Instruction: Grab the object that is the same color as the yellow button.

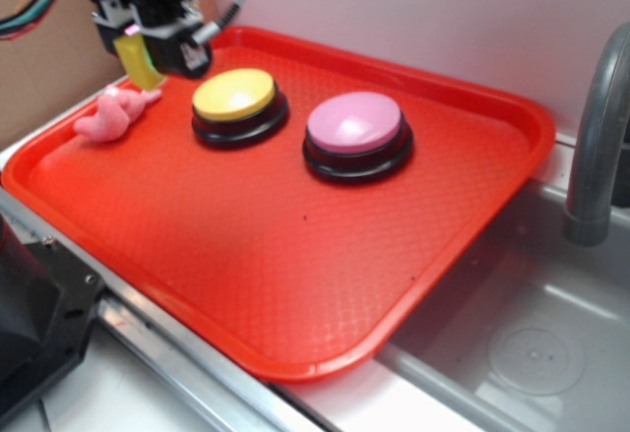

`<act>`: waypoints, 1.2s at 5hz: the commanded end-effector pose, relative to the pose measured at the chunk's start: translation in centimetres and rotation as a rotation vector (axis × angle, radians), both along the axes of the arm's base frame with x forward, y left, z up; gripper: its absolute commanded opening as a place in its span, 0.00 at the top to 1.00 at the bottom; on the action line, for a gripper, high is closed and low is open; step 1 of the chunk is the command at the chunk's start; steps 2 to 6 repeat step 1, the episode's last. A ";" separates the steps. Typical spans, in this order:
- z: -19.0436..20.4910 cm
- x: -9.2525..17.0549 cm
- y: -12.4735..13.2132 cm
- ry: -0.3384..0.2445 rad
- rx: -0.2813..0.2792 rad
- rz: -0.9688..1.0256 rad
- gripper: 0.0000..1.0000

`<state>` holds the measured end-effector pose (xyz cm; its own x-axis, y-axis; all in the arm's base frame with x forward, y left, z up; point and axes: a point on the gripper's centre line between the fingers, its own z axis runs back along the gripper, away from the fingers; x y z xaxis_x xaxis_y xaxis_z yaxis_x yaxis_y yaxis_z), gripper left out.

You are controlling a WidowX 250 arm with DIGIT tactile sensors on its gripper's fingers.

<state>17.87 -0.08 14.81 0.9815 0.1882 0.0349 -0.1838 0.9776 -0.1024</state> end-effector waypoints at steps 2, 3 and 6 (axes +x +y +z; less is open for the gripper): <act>1.6 0.1 1.0 -0.076 0.040 0.045 1.00; 1.6 0.1 1.0 -0.076 0.040 0.045 1.00; 1.6 0.1 1.0 -0.076 0.040 0.045 1.00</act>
